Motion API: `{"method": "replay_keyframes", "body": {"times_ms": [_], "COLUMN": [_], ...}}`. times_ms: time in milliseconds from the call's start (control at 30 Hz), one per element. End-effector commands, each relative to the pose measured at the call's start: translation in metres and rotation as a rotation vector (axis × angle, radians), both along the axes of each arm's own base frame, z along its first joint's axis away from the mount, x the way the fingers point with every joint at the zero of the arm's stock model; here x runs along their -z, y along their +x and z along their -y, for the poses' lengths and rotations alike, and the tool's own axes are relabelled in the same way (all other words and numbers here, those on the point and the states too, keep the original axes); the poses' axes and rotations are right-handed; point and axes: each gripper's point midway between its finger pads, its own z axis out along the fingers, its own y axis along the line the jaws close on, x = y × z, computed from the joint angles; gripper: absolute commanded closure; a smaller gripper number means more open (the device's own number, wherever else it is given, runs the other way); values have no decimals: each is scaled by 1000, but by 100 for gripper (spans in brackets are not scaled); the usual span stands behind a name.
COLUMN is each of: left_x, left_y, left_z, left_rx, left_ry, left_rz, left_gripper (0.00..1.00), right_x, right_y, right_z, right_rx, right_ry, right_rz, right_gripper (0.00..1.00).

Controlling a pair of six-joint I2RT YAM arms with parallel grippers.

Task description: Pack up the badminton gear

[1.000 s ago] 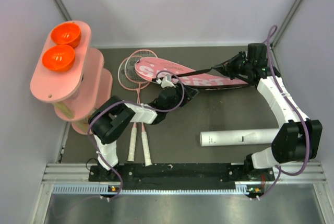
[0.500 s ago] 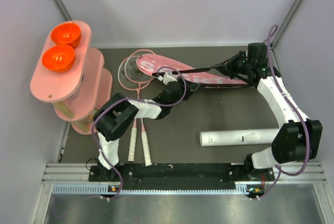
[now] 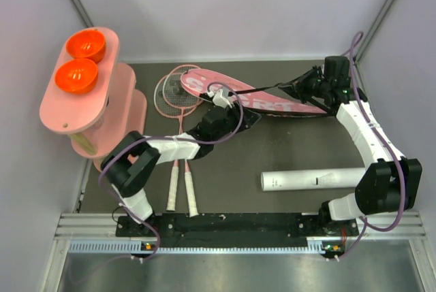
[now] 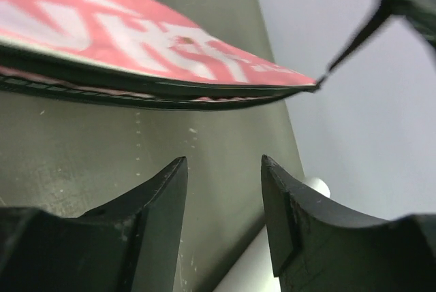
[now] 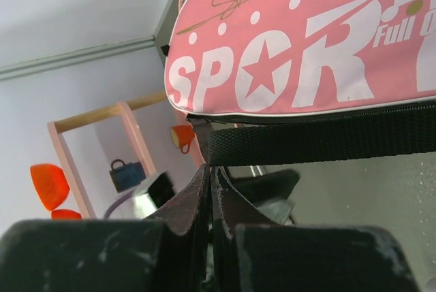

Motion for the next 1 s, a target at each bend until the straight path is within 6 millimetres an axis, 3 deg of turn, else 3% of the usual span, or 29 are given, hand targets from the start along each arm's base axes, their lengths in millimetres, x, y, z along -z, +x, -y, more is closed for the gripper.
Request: {"method": "replay_keyframes", "body": {"times_ms": [0, 100, 133, 200, 233, 300, 333, 367, 400, 433, 567, 600, 633, 667, 700, 733, 767, 800, 833, 867, 933, 967], "left_x": [-65, -76, -92, -91, -112, -115, -128, -125, -111, -111, -107, -109, -94, -90, -103, -82, -96, -94, -80, -92, -81, -88], "left_y": [-26, -34, -32, -33, -31, -29, -24, -21, -18, -20, -19, -19, -21, -12, -15, -18, -19, -20, -27, -33, -43, -50], "left_z": [-7, -7, -3, 1, 7, 13, 16, 16, 18, 22, 30, 26, 18, 8, -4, -18, -33, -43, -52, -60, -72, -77], "left_rx": [134, 187, 185, 224, 233, 252, 240, 225, 207, 209, 258, 244, 227, 157, 134, 102, 56, 43, 35, 27, 33, 41], "left_ry": [39, 31, -27, -73, -145, -170, -207, -218, -219, -282, -373, -361, -303, -274, -259, -177, -164, -110, -58, -46, 27, 28], "left_rz": [246, 193, 134, 6, -31, -96, -124, -173, -254, -353, -412, -397, -370, -322, -261, -232, -164, -104, -106, -62, -43, -19], "left_gripper": [48, 35, 31, 26, 27, 15, 10, 7, 6, 6, 17, 18, 20, 20, 20, 20, 20, 20, 21, 21, 22, 22], "right_x": [-16, -8, -4, -2, 4, 6, 8, 8, 8, 7, 3, 2, 3, 14, 32, 36, 45, 55, 60, 77, 89, 103], "right_y": [-5, -10, -12, -15, -18, -19, -23, -23, -24, -26, -28, -28, -28, -26, -32, -28, -27, -24, -22, -20, -8, -3], "right_z": [-4, -4, -5, -6, -6, -7, -7, -6, -6, -5, -2, -3, -4, -4, 0, 6, 7, 13, 14, 10, 22, 20], "right_rx": [-39, -75, -88, -103, -110, -116, -123, -121, -121, -116, -144, -171, -241, -284, -320, -350, -371, -400, -424, -472, -525, -569], "right_ry": [-26, -51, -57, -59, -65, -65, -67, -67, -67, -68, -124, -150, -221, -265, -305, -392, -432, -519, -570, -618, -773, -812], "right_rz": [97, 105, 112, 128, 123, 135, 135, 142, 149, 158, 217, 241, 302, 301, 243, 269, 262, 287, 299, 282, 287, 276], "right_gripper": [100, 100, 100, 100, 100, 100, 100, 100, 100, 100, 100, 100, 100, 93, 77, 71, 59, 52, 49, 47, 46, 47]}}
